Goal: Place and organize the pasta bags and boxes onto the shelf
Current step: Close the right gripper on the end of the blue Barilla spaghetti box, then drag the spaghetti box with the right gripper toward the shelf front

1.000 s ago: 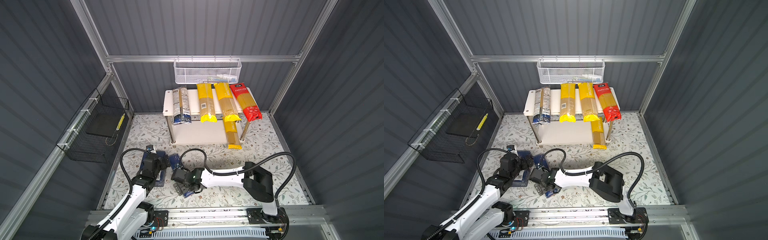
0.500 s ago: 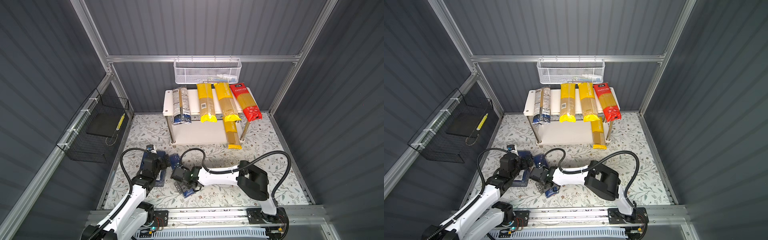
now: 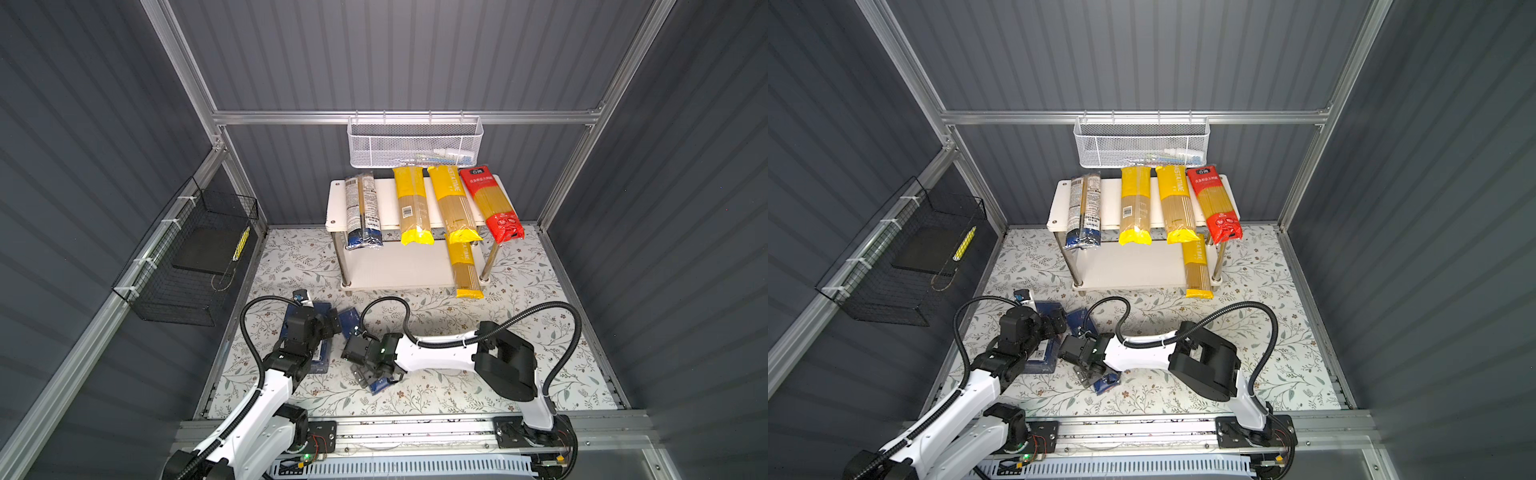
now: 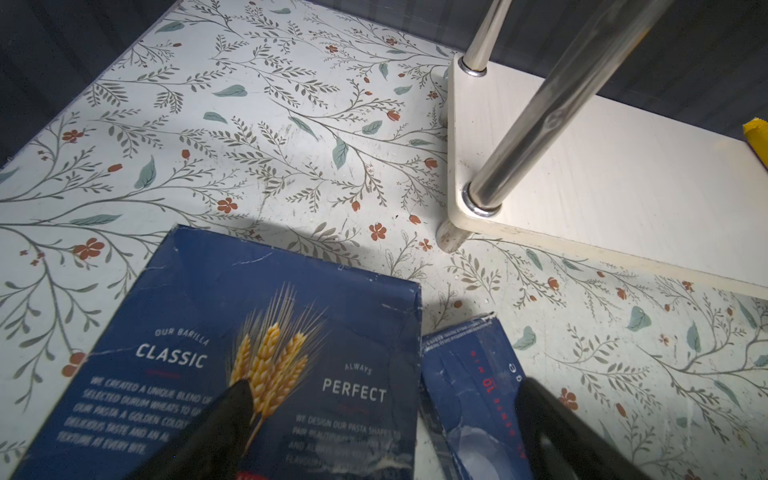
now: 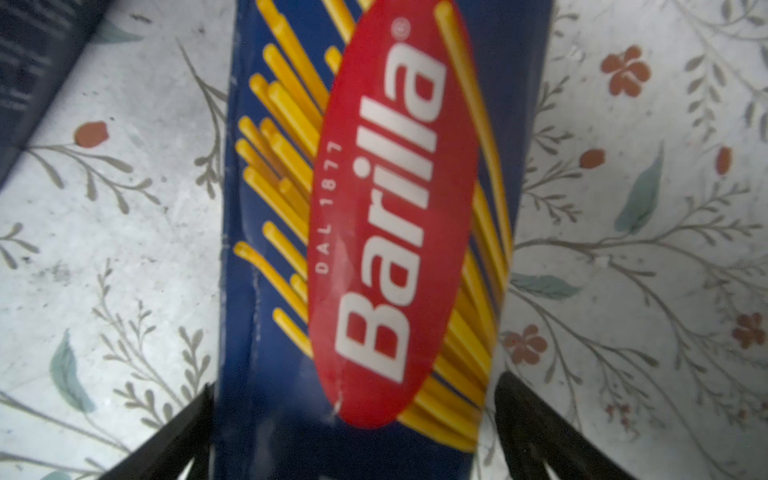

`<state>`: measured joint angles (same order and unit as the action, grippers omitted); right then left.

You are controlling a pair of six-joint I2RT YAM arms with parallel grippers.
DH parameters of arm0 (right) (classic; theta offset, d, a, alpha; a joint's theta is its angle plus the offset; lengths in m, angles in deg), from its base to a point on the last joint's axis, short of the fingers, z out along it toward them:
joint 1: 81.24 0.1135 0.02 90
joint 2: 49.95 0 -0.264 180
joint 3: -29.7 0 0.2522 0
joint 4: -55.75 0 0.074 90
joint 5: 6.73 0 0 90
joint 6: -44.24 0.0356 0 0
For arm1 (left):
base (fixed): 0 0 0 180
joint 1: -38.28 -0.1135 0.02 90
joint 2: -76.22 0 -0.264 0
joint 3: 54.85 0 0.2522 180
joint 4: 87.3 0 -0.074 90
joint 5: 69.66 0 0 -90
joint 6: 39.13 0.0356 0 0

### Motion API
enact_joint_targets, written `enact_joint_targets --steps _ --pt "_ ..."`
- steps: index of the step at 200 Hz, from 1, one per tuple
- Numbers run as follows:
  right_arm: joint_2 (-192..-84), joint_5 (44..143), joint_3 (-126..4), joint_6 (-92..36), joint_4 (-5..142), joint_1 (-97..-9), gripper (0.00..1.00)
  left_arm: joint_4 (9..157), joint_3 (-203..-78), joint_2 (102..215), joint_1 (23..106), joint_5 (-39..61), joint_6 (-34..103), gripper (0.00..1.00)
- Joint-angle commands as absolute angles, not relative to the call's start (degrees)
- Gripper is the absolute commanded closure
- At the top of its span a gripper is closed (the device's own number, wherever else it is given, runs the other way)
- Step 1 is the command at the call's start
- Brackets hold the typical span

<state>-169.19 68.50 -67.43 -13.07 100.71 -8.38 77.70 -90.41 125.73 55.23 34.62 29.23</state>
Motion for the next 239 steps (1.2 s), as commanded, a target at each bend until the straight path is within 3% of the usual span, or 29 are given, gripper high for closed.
enact_joint_targets --steps 1,16,239 --pt "-170.0 66.9 -67.7 -13.5 103.6 -8.3 0.09 78.4 -90.9 126.0 55.3 33.9 30.1 0.01" --pt "-169.4 67.4 -66.7 -13.5 102.2 -8.2 0.15 78.4 -90.9 126.0 55.4 33.8 30.1 0.01" --pt "-152.5 65.5 -46.0 -7.6 78.3 -9.7 0.49 78.0 -90.8 125.3 55.3 34.2 30.1 0.01"
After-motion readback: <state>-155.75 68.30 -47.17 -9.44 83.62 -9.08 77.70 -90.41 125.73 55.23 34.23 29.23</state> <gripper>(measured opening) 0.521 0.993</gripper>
